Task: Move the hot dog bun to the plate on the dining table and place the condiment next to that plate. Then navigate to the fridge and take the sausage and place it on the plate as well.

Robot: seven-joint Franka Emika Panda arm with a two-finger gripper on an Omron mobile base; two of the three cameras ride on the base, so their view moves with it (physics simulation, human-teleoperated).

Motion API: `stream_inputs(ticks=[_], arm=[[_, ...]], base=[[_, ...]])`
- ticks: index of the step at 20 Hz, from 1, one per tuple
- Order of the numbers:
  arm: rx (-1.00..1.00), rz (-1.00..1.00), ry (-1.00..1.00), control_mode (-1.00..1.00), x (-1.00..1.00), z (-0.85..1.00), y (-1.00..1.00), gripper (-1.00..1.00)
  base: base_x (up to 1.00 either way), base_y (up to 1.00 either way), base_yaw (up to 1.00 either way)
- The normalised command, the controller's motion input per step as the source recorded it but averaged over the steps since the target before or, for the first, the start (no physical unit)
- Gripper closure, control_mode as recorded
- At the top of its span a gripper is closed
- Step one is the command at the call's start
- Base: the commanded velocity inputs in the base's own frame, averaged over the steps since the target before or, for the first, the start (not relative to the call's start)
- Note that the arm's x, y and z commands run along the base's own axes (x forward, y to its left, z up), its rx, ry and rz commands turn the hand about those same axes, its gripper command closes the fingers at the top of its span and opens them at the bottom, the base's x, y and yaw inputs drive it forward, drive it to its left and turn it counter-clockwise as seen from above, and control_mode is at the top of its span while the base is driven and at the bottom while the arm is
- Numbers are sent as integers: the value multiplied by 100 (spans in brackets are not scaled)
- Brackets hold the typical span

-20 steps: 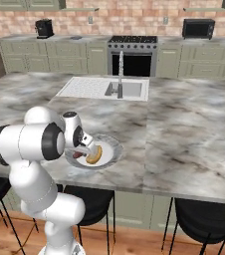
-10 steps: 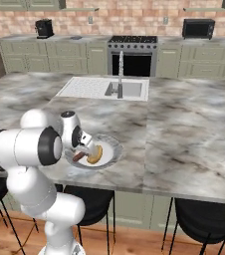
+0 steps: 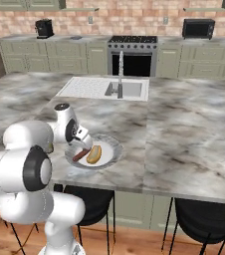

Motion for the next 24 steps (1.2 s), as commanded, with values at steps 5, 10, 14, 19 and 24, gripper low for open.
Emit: stream_inputs(ticks=[5,10,14,19,24], arm=[[0,-6,-8,-100,-42,54,-1,-100],[0,-4,-8,-100,-48,50,-4,-100],[0,-1,-13,-100,-57,46,-16,-100],[0,0,-18,-100,-58,49,-18,-100],[0,0,-19,-100,-58,53,-16,-100]], base=[[0,0,0],[0,0,0],[0,0,0],[0,0,0],[0,0,0]])
